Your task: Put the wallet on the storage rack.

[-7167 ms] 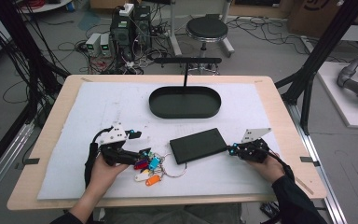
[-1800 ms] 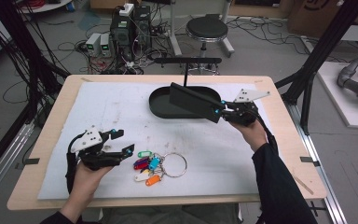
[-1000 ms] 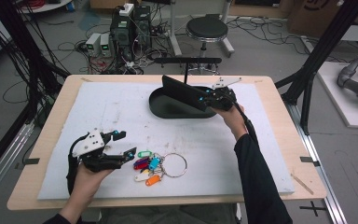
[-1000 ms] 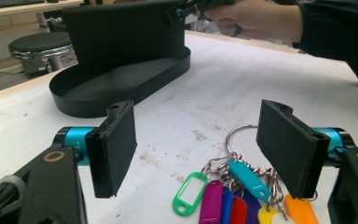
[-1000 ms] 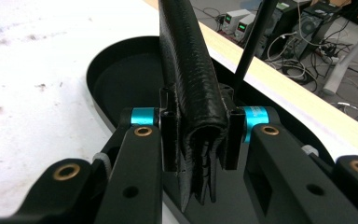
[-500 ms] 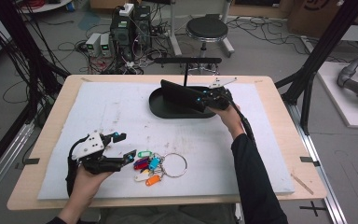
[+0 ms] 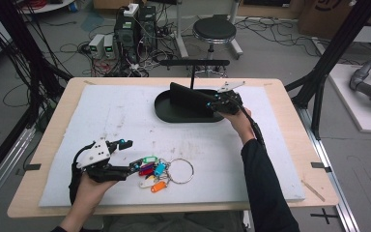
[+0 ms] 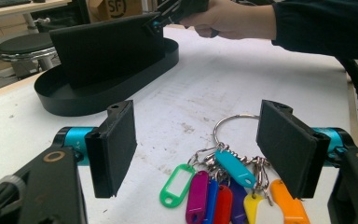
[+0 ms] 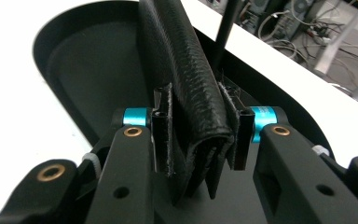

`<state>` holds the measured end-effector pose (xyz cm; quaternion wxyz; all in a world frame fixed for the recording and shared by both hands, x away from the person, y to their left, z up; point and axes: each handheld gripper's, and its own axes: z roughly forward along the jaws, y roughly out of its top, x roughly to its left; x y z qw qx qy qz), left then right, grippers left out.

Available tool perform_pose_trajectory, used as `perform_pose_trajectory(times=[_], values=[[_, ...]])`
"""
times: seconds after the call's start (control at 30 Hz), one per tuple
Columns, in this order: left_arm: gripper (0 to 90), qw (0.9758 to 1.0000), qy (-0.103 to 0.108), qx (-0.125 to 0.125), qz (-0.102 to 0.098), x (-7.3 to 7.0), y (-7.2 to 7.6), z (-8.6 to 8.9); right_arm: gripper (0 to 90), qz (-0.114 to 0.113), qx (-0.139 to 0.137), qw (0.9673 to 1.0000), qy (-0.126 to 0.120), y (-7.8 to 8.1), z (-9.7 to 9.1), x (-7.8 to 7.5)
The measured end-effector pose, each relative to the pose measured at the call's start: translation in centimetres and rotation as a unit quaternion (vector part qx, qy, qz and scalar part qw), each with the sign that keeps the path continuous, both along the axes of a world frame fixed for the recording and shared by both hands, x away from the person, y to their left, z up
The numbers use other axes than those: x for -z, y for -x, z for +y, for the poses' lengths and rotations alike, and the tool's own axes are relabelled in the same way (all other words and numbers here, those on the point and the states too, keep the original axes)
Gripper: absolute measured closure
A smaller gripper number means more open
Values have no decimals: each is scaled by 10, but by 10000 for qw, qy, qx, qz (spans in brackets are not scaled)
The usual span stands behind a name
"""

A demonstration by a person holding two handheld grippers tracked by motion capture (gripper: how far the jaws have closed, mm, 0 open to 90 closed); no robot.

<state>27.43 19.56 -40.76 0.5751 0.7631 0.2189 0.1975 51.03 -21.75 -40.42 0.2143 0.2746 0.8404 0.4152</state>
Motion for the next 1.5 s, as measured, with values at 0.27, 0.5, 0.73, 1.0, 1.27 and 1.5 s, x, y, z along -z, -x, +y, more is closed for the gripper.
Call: perform_pose_trajectory(times=[0.27, 0.5, 0.73, 1.0, 1.27, 1.5], values=[[285, 10000, 1, -44, 18, 1, -1, 0, 589, -105, 221, 9997, 63, 3, 0, -3], [284, 10000, -19, 31, 34, 2, -6, -4, 450, -96, 396, 9992, -18, 11, -7, -13], [284, 9999, -113, 79, -3, 2, -8, -10, 400, -135, 291, 9990, -322, 30, -22, -35], [283, 9998, -174, 35, -36, 2, -10, -8, 373, -311, 123, 9953, -913, 75, -54, -54], [283, 9998, -195, -82, -13, 4, -18, -2, 362, -605, 261, 9912, -1149, 126, -85, -48], [283, 9986, -310, -419, -41, 3, -18, 0, 326, -692, 914, 9813, -1545, 158, -105, -31]])
